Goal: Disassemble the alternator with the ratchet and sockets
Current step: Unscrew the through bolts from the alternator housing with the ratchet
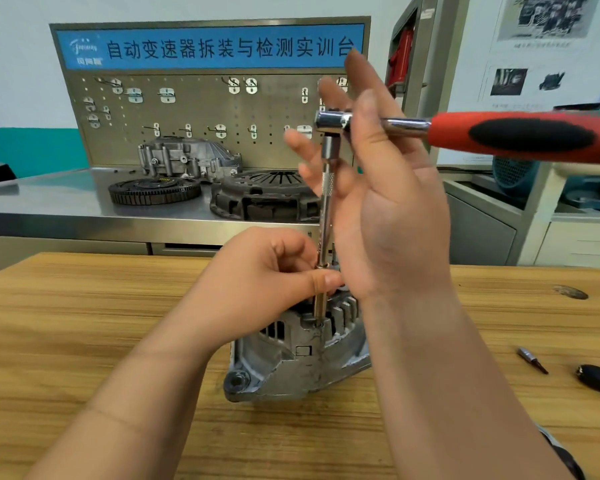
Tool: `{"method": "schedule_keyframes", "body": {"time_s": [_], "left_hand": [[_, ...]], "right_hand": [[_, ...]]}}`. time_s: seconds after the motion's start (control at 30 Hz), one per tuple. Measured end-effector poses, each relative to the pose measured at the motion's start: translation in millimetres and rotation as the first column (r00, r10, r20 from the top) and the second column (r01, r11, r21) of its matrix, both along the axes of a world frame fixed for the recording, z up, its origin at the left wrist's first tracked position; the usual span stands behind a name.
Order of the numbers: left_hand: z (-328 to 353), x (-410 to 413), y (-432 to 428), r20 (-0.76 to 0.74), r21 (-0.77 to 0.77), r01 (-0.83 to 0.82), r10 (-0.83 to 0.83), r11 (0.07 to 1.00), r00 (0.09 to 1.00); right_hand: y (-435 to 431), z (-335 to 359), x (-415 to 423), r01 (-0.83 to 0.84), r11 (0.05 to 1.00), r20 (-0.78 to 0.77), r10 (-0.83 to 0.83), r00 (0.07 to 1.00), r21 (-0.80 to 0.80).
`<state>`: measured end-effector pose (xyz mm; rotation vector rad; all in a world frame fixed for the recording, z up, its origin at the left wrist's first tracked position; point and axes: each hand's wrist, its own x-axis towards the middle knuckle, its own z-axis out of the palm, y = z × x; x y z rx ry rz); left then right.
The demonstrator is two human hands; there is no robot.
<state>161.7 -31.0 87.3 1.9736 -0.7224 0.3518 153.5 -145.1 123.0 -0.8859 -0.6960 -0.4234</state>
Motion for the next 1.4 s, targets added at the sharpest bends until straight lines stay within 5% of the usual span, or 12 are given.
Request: {"method": "schedule_keyframes", "body": {"time_s": [0.2, 0.37, 0.47, 0.67, 0.87, 1.1, 1.3, 1.4], "left_hand": [[1.9, -1.4, 5.8, -0.057, 0.049, 0.08, -0.077, 0.996, 0.995], [0.1, 1.1, 1.2, -0.023, -0.016, -0.004, 0.004, 1.0, 1.0], [1.9, 0.2, 2.4, -0.041, 0.016, 0.043, -0.043, 0.999, 0.998], [2.6, -1.7, 5.0, -0.05, 0.067, 0.045, -0.042, 0.997, 0.998], [2.2, -2.2, -2.2, 0.013, 0.031, -0.014, 0.013, 0.999, 1.0], [0.1, -0.5, 4.2, -0.115, 0.067, 0.091, -0.083, 0.994, 0.99], [-1.5, -0.4, -2.0, -0.032, 0.015, -0.042, 0.043, 0.999, 0.999], [-1.3, 1.3, 0.0, -0.012, 0.04, -0.016, 0.017, 0.999, 1.0]], "right_hand": [[-3.0, -1.3, 4.0, -0.092, 0.996, -0.136, 0.09, 0.987, -0.008], [1.9, -0.5, 0.7, 0.083, 0.991, 0.008, -0.083, 0.997, -0.103], [0.4, 0.0, 0.9, 0.054, 0.99, 0.037, -0.049, 0.998, -0.13], [-3.5, -1.1, 0.4, -0.056, 0.996, -0.131, 0.047, 0.99, -0.072], [-2.6, 1.8, -1.2, 0.07, 0.99, 0.044, -0.065, 0.997, -0.121], [-7.4, -0.3, 1.7, -0.079, 0.99, -0.17, 0.058, 0.984, -0.117], [0.4, 0.0, 0.1, 0.126, 0.985, 0.058, -0.12, 0.991, -0.122], [1.8, -1.5, 2.2, 0.064, 0.993, 0.033, -0.061, 0.998, -0.102]]}}
